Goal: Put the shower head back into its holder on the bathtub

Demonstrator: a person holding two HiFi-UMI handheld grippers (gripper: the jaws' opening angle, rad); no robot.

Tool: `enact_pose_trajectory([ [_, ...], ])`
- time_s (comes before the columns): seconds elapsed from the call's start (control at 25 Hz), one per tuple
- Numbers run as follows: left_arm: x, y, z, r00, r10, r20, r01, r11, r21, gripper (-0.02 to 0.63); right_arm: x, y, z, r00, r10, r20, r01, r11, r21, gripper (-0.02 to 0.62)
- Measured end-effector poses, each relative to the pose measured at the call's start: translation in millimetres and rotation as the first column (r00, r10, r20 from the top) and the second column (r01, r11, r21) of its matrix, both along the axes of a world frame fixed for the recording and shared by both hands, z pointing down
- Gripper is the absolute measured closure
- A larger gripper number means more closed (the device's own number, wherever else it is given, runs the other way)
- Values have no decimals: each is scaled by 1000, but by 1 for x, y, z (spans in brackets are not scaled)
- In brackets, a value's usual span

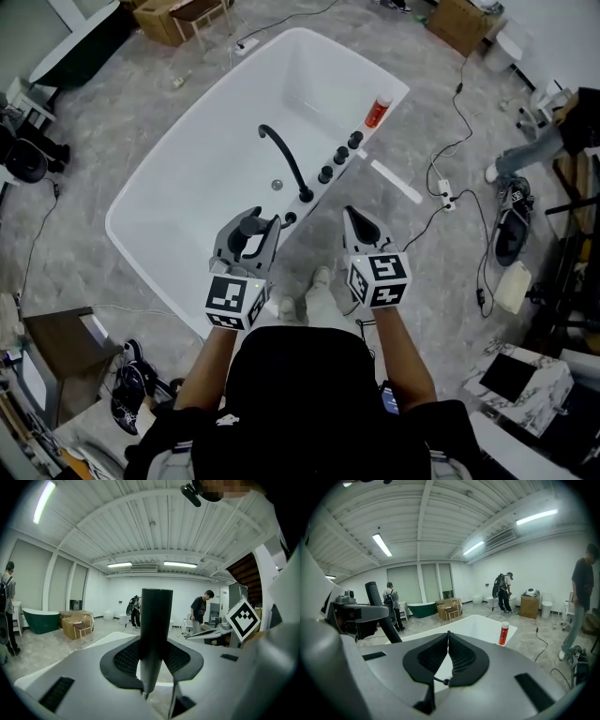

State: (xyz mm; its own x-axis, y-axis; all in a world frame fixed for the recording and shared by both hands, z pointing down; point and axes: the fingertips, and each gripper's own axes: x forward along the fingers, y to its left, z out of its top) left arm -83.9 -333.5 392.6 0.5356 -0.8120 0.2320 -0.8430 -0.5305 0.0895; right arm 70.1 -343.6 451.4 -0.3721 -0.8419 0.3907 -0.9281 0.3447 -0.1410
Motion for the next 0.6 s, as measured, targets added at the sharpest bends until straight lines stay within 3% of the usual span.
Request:
enact_pose_trajectory([
  [0.6, 16, -62, 92, 998, -57, 26, 61, 988, -144, 465, 13, -62, 81, 996, -86, -3, 84, 983, -161, 572],
])
